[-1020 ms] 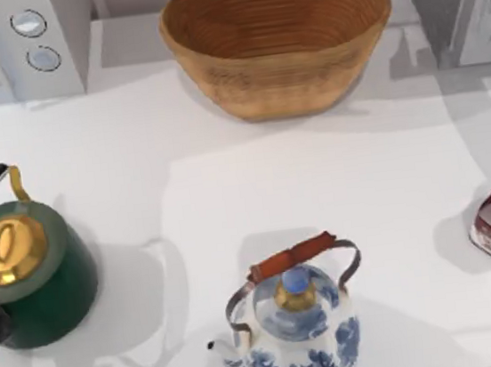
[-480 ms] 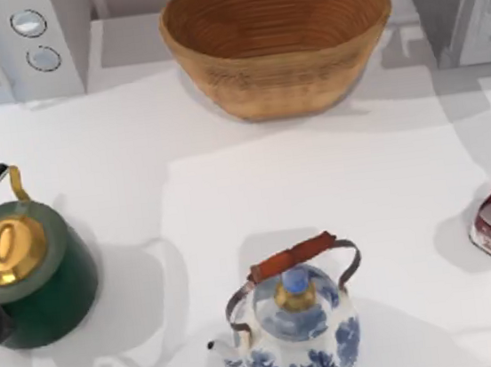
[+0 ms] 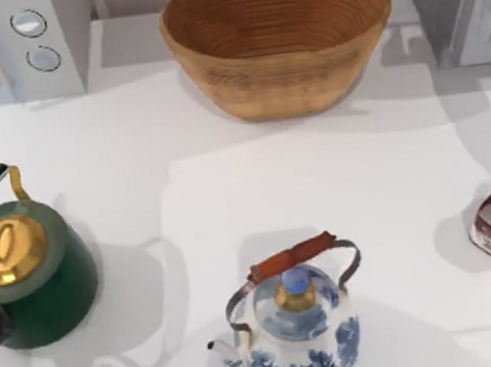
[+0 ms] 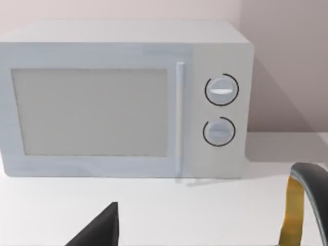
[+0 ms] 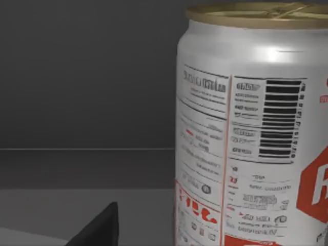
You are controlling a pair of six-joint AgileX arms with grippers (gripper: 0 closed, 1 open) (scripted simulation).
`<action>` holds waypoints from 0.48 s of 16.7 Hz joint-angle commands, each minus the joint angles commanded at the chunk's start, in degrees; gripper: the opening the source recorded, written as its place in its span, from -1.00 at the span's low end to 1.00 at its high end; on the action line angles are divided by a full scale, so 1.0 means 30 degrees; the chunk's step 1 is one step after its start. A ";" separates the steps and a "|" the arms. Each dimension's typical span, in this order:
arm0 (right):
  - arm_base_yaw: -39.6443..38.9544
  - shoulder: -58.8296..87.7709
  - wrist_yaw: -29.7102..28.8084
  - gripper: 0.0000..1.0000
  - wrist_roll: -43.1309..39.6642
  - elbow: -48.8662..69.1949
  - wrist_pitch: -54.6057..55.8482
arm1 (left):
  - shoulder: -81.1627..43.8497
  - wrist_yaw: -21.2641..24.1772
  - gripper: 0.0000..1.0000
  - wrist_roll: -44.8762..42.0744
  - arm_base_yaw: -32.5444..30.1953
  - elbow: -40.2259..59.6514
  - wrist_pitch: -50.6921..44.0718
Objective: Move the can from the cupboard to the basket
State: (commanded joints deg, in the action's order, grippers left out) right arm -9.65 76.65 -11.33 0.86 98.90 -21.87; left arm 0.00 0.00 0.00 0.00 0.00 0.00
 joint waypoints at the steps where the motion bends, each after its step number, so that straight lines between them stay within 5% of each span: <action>1: -0.0090 -0.0088 0.0004 1.00 0.0001 0.0025 -0.0029 | 0.0000 0.0000 1.00 0.0000 0.0000 0.0000 0.0000; 8: 0.0500 0.2721 0.0454 1.00 0.0010 0.2349 0.0377 | 0.0000 0.0000 1.00 0.0000 0.0000 0.0000 0.0000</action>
State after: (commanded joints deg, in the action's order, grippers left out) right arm -8.15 84.81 -9.96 0.89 105.95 -20.74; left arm 0.00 0.00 0.00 0.00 0.00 0.00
